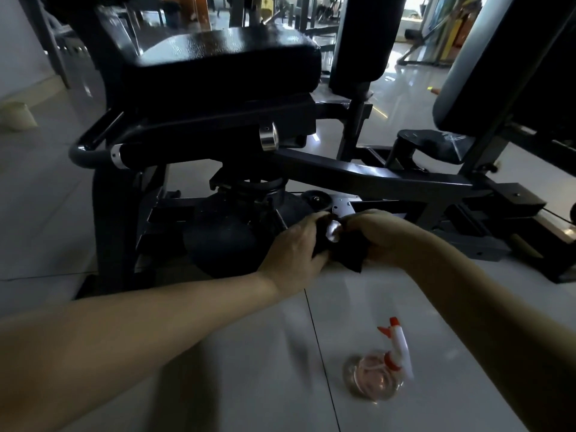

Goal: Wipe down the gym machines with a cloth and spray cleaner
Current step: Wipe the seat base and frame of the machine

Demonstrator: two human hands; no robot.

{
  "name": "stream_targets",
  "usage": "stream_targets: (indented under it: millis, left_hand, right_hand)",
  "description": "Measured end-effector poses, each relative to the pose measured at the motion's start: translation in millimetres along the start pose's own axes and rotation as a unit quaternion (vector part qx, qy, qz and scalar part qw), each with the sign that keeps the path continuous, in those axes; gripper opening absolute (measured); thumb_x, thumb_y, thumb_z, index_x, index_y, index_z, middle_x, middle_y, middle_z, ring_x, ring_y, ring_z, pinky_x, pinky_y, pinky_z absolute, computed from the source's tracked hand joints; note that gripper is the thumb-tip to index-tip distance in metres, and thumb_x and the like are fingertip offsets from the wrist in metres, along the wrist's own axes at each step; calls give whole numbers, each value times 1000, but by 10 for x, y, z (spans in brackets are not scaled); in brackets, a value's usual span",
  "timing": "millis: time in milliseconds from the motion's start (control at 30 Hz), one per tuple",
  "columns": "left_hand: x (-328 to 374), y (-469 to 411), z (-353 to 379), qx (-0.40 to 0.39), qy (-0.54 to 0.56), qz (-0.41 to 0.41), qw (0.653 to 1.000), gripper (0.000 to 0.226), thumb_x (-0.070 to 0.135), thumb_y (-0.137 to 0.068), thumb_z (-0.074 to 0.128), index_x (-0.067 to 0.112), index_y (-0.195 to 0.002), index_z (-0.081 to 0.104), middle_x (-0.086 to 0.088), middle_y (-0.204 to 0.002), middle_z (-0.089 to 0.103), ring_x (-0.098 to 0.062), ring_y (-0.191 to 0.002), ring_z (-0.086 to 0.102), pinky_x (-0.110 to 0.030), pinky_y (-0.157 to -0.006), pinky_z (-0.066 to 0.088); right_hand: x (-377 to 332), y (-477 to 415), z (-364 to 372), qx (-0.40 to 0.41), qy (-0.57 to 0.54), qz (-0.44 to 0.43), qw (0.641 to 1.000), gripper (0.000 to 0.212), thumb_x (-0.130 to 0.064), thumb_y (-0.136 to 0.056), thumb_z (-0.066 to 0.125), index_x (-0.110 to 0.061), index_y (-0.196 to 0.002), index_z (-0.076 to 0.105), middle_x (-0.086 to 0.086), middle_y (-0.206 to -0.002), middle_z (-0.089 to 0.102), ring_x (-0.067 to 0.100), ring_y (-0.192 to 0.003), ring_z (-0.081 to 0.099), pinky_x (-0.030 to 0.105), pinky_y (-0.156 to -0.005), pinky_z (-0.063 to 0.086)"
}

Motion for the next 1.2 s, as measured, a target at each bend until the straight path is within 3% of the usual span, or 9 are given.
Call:
stream_targets:
  millis: [133, 200, 367, 533, 800, 933, 1033, 1100, 1200]
  left_hand:
    - [-43, -52, 22, -29, 20, 24, 999, 57, 11, -90, 70, 13, -143, 48, -4, -135, 59, -18, -125, 56, -26, -106, 45]
    - [-144, -73, 23, -74, -17, 12, 997, 64, 14, -91, 71, 14, -149, 44, -7, -138, 57, -21, -130, 53, -26, -111, 40]
    - [-484, -29, -70, -155, -85, -12, 984, 68, 21, -95, 66, 18, -155, 34, -2, -151, 50, -17, -141, 43, -16, -113, 22]
    - [-662, 47, -127, -157, -193, -69, 966, 63, 17, -90, 63, 12, -149, 43, -2, -149, 40, -17, -142, 32, -31, -122, 26]
    - [-89, -105, -10, -75, -172, 18, 982, 58, 37, -88, 70, 14, -136, 48, -4, -129, 49, -21, -122, 46, -39, -104, 42]
    - [-46, -74, -62, -47, -163, 71, 983, 52, 44, -89, 61, 13, -130, 53, -3, -123, 53, -21, -116, 51, -37, -97, 46]
    - [-95, -127, -150, -52, -172, 92, 980, 47, 41, -84, 72, 18, -120, 53, 1, -116, 52, -18, -108, 52, -32, -87, 46]
    - [-120, -163, -194, -64, -194, 77, 976, 47, 38, -80, 76, 21, -116, 50, 2, -111, 52, -19, -102, 55, -34, -80, 48]
    - [-291, -125, -188, -142, -213, -51, 965, 43, 21, -84, 72, 19, -116, 45, 2, -101, 56, -22, -92, 60, -35, -70, 46]
  right_hand:
    - [45, -255, 8, 28, 4, -2, 1000, 11, -6, -96, 57, 2, -99, 64, 15, -79, 69, 23, -64, 70, 37, -65, 62]
    - [263, -428, 132, -6, -25, 35, 999, 27, -12, -96, 59, 7, -116, 63, 24, -104, 71, 36, -88, 72, 50, -82, 61]
    - [678, -659, 483, -57, -104, 40, 992, 29, -7, -96, 60, 8, -121, 61, 38, -121, 61, 53, -99, 66, 54, -74, 59]
    - [703, -657, 508, -43, -117, 6, 992, 26, -1, -98, 52, 7, -120, 62, 29, -109, 67, 33, -89, 69, 44, -80, 60]
    - [423, -292, 73, 12, -72, -81, 994, 24, -8, -98, 47, 8, -107, 63, 22, -88, 62, 26, -64, 61, 31, -51, 50]
    - [293, -168, -44, 50, -92, -97, 990, 13, -11, -92, 50, -9, -84, 60, 15, -83, 57, 26, -74, 55, 35, -66, 44]
    - [394, -313, 24, 86, -99, -59, 990, 22, -13, -93, 53, 3, -102, 65, 22, -91, 67, 29, -83, 63, 43, -76, 54]
    - [584, -437, 180, 77, -100, 7, 992, 26, -12, -96, 52, 3, -113, 66, 26, -104, 71, 33, -87, 69, 48, -86, 58]
    - [846, -513, 431, 33, -97, 76, 992, 22, -7, -101, 47, 5, -106, 65, 21, -89, 69, 28, -71, 68, 38, -63, 59]
Point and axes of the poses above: each hand's wrist, its own y-axis away from the middle knuckle, its own z-axis out of the palm, x = y × z, the point moved 3 cm from there along -y, towards the middle knuckle
